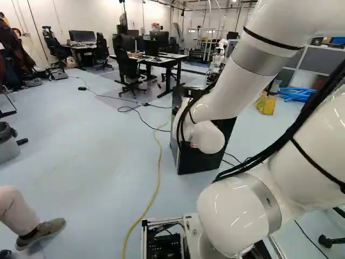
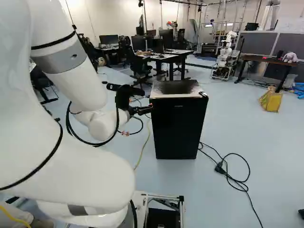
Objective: Grab a drink from the fridge
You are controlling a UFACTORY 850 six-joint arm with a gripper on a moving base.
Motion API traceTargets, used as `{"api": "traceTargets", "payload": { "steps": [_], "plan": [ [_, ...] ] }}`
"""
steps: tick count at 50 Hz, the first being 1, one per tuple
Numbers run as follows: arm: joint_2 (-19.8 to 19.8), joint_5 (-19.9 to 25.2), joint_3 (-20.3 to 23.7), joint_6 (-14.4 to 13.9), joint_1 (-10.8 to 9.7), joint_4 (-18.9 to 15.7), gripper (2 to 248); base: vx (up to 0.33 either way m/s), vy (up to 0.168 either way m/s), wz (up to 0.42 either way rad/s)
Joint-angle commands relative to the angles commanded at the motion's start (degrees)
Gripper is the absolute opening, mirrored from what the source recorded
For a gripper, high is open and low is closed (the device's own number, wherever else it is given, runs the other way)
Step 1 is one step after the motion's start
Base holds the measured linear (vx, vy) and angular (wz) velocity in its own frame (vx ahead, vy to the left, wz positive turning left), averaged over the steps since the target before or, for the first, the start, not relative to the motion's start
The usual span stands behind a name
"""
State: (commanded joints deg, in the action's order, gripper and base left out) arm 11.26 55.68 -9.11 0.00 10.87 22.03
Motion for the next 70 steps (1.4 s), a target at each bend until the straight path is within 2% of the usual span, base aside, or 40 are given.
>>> {"api": "traceTargets", "payload": {
  "steps": [18, 45, 70],
  "plan": [
    [-2.73, 1.91, -2.31, 0.00, 2.67, 5.48, 247, 0.000, 0.000, 0.000],
    [-11.23, 6.19, -6.36, 0.00, 5.75, 11.84, 247, 0.000, 0.000, 0.000],
    [-17.49, 11.13, -8.54, 0.00, 8.28, 16.58, 247, 0.000, 0.000, 0.000]
  ]
}}
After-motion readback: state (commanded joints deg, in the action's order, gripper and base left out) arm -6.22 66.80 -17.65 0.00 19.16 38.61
